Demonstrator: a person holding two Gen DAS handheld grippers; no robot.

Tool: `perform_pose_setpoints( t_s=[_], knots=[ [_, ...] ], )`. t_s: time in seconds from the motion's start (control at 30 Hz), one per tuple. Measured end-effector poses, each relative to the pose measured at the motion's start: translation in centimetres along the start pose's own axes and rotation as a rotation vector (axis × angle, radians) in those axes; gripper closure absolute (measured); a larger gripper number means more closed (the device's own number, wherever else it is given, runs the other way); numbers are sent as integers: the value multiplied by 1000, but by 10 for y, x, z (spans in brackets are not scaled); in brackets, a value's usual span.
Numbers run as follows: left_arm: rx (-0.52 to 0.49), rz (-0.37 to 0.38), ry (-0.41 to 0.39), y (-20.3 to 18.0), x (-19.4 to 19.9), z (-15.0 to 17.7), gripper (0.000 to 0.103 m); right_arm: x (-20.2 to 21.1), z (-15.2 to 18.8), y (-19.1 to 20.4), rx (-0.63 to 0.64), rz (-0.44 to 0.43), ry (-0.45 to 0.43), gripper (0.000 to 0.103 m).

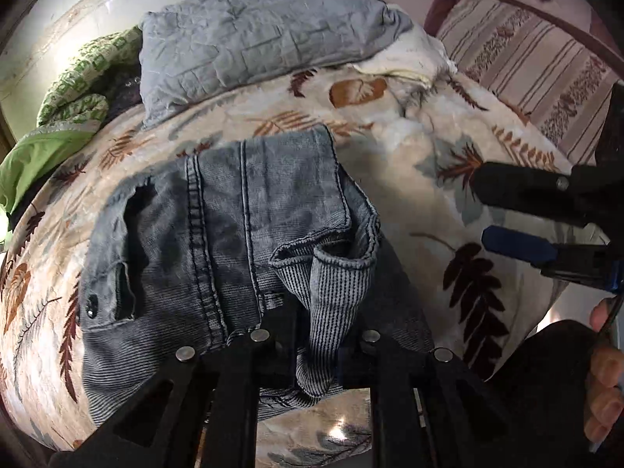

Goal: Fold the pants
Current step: 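Fold the waistband end over the hems and lower it with the left tool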

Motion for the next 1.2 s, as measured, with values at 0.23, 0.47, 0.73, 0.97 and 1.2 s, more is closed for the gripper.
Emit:
perform_pose_setpoints(
  t_s=[0.23,0.47,0.73,0.97,1.2],
  knots=[
    [188,270,-151,38,86,-6,39,3,4,1,6,-20,8,23],
    [426,50,-222,136,102,10,27,0,13,46,22,-199,84,23],
    [437,-3,-62,142,39,49,24,-64,52,43,79,57,219,26],
    [470,20,-56,149,41,51,23,-41,39,104,420,365,70,23],
    [483,22,-61,150,40,53,21,-45,32,115,520,538,19,23]
  ],
)
Point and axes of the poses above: each gripper's, at about its wrist camera, not at the fingertips, and x roughly against the way its jaws point, y to its left, z to its underside, the point moved 3 cm from there along -x, roughly the way its jaws point, and after that the axes turned 5 degrees about z, right-handed, at the moved point
